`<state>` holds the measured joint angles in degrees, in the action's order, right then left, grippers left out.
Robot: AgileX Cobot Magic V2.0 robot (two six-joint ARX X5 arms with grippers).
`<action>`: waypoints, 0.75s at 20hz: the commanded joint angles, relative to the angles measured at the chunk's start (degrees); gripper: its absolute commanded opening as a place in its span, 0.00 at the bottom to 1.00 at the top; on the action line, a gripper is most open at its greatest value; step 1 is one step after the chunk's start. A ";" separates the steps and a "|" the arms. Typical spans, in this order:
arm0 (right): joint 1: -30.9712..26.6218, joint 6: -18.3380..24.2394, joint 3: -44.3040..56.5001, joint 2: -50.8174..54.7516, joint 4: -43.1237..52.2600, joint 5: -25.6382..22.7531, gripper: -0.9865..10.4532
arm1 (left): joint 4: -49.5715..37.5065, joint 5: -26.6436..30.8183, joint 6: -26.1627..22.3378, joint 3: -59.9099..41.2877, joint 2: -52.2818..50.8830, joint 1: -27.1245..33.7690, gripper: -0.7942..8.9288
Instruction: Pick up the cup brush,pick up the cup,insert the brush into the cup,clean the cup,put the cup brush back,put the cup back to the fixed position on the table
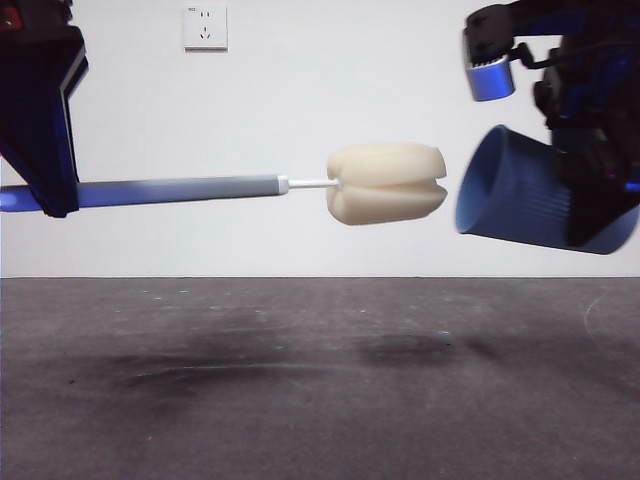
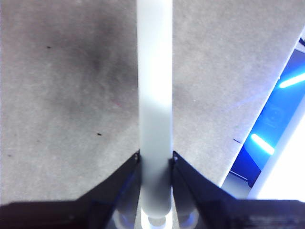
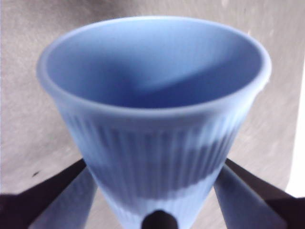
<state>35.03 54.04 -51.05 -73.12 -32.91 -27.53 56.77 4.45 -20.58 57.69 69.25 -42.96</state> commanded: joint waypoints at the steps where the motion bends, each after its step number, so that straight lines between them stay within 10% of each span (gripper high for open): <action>1: 1.95 3.98 -0.13 -0.83 2.38 -1.09 0.08 | -0.68 0.17 -0.61 -0.20 1.25 -0.24 0.07; 15: 12.39 14.43 -0.13 -8.26 8.50 -7.17 0.08 | -1.68 -0.39 -0.44 -0.20 4.68 -2.78 0.07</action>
<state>47.22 68.01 -51.07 -81.14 -24.99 -34.68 55.48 4.38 -20.51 57.69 73.52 -45.47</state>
